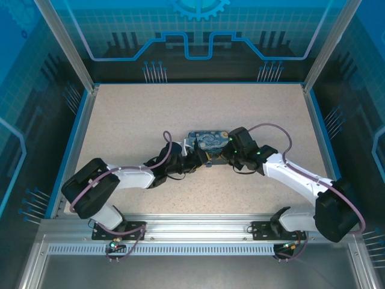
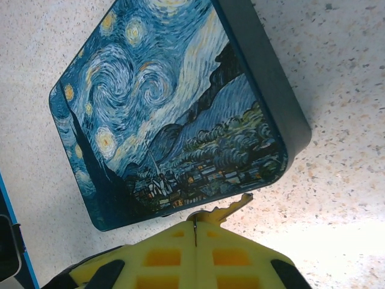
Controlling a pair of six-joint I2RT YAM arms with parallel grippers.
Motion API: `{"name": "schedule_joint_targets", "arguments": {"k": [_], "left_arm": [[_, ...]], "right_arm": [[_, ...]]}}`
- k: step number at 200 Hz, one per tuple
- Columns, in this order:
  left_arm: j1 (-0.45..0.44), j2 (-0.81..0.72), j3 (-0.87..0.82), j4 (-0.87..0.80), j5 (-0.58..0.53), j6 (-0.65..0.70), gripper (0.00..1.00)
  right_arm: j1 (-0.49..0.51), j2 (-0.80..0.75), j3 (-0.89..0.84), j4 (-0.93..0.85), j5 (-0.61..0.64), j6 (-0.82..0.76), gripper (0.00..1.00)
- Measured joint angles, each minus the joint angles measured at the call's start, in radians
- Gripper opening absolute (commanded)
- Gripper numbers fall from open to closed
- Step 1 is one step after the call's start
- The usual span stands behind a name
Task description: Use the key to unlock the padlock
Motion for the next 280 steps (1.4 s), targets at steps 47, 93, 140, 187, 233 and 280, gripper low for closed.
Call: {"name": "schedule_joint_targets", "arguments": {"k": [47,93,140,187,233,280], "left_arm": [[-0.013,0.069,0.011,0.108,-0.001,-0.033,0.36],[-0.026,0.099,0.032,0.149,-0.001,-0.044,0.34],[-0.03,0.114,0.05,0.164,-0.005,-0.059,0.3],[-0.034,0.135,0.056,0.175,-0.006,-0.065,0.26],[-0.035,0.145,0.066,0.183,-0.008,-0.066,0.16],[-0.037,0.151,0.076,0.188,-0.01,-0.065,0.0]], "right_arm": [[0.002,0.019,0.013,0.023,-0.007,0.021,0.0],[0.007,0.026,0.013,0.036,-0.008,0.03,0.0],[0.01,0.028,0.013,0.037,-0.011,0.036,0.0],[0.01,0.028,0.013,0.044,-0.011,0.036,0.0],[0.01,0.028,0.013,0.044,-0.011,0.039,0.0],[0.01,0.028,0.013,0.043,-0.008,0.04,0.11]]}}
